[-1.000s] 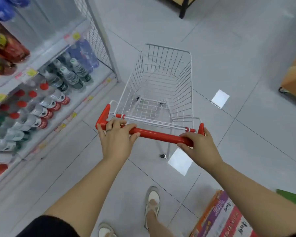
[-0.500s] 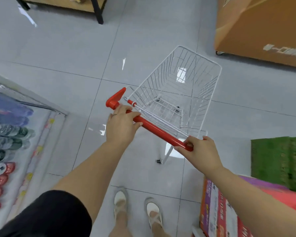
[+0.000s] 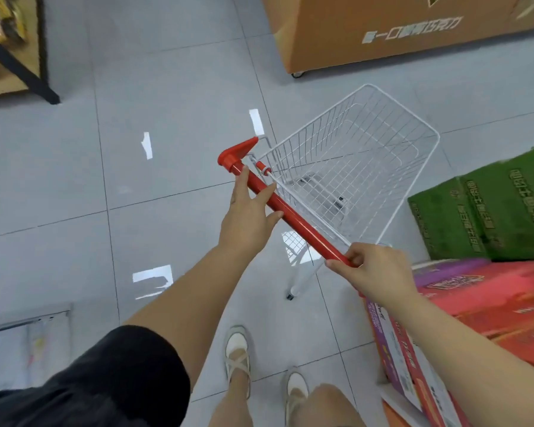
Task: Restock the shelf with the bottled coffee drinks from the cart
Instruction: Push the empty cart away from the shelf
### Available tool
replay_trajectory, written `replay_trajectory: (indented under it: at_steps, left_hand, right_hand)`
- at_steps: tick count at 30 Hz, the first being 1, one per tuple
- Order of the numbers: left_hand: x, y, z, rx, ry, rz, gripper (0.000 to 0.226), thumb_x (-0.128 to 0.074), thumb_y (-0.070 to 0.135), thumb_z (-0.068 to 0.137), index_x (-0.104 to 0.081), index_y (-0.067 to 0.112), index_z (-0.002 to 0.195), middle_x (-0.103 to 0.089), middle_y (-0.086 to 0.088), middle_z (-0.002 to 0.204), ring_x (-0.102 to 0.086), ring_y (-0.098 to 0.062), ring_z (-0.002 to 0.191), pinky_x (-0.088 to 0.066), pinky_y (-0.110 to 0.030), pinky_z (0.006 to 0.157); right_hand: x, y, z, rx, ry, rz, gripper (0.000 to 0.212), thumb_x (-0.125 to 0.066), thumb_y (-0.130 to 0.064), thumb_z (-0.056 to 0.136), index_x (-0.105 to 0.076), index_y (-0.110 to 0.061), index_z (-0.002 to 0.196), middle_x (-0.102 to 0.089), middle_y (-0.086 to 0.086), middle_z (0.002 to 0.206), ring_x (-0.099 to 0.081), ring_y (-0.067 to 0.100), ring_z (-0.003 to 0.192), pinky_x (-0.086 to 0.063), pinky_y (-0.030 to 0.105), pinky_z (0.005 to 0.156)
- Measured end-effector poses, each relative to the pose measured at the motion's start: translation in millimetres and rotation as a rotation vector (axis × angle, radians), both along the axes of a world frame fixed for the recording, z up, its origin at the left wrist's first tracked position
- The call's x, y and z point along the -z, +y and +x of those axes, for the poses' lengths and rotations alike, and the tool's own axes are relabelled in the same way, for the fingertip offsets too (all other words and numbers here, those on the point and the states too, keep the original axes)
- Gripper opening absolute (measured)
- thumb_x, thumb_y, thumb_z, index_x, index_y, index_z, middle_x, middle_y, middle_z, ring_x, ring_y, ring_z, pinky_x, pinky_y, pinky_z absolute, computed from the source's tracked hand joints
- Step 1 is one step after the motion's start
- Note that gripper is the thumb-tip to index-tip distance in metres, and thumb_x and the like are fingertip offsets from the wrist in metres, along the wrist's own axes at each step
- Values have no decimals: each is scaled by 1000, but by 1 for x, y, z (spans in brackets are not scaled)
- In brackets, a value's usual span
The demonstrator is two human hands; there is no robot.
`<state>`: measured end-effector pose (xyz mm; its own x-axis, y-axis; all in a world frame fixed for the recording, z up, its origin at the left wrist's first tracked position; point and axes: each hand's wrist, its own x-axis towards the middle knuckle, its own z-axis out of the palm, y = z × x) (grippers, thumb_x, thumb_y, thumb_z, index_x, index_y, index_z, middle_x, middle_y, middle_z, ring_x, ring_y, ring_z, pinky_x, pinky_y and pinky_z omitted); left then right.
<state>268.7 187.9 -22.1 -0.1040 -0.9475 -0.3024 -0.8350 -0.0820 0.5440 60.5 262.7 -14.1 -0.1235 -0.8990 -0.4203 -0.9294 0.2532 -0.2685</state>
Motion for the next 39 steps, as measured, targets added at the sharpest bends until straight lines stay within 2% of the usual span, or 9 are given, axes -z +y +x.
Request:
replay_trajectory:
  at_steps: [9, 14, 19, 21, 23, 28, 33, 36, 39]
  left_hand:
    - [0, -82, -87, 232, -59, -3, 62, -66, 43, 82, -43, 28, 138, 2, 0, 159, -21, -25, 143, -34, -42, 108]
    - [-2, -99, -134, 340, -109, -10, 62, -68, 44, 80, -45, 28, 135, -1, -2, 159, -26, -29, 141, -38, -45, 107]
    - [-3, -105, -166, 486, -158, -25, 64, -68, 49, 78, -48, 27, 134, -6, -7, 158, -27, -33, 140, -33, -47, 110]
    - [-2, -109, -178, 562, -182, -54, 64, -67, 52, 77, -48, 27, 133, -10, -9, 158, -24, -33, 141, -27, -49, 113]
    - [-2, -112, -192, 638, -194, -75, 64, -66, 55, 77, -49, 28, 133, -13, -10, 157, -22, -33, 141, -23, -52, 114]
    - [-1, -112, -227, 813, -200, -103, 64, -64, 61, 74, -49, 31, 129, -16, -11, 155, -16, -35, 141, -18, -54, 114]
    - [-2, -108, -235, 868, -180, -55, 65, -65, 64, 70, -51, 31, 124, -19, -10, 152, -5, -37, 140, -15, -56, 113]
    - [-4, -97, -237, 866, -181, -34, 62, -64, 63, 72, -50, 31, 124, -17, -9, 151, 0, -36, 140, -11, -57, 114]
    - [-7, -86, -239, 881, -236, -12, 63, -60, 63, 77, -47, 30, 128, -15, -9, 152, 2, -37, 142, -7, -59, 114]
  right_hand:
    - [-1, -42, -65, 169, -53, 132, 48, -49, -73, 75, -54, -26, 68, -65, -5, 47, -62, 4, 58, -44, 35, 88]
    - [2, -44, -105, 305, -217, 191, 45, -58, -68, 73, -57, -24, 67, -68, -2, 53, -60, 4, 39, -50, 36, 84]
    - [1, -33, -123, 401, -253, 235, 43, -66, -65, 69, -55, -23, 62, -62, -7, 62, -64, 15, 68, -47, 29, 75]
    - [2, -28, -129, 449, -257, 252, 44, -67, -65, 68, -52, -24, 59, -61, -9, 65, -62, 14, 73, -43, 27, 69]
    - [3, -21, -135, 520, -290, 267, 47, -67, -66, 67, -51, -23, 58, -66, -6, 71, -64, 13, 77, -48, 28, 68]
    - [-2, 2, -144, 745, -364, 252, 44, -71, -59, 69, -56, -18, 63, -66, 0, 67, -63, 18, 65, -52, 31, 63]
    - [-13, 14, -146, 755, -275, 260, 47, -72, -57, 70, -65, -10, 74, -60, -9, 66, -56, 3, 64, -46, 29, 63]
    - [-16, 22, -148, 786, -256, 270, 44, -72, -58, 69, -66, -15, 72, -69, -1, 68, -65, 15, 67, -52, 32, 66]
    - [-20, 29, -147, 802, -244, 311, 40, -71, -58, 71, -68, -17, 72, -70, 0, 68, -67, 14, 65, -50, 28, 60]
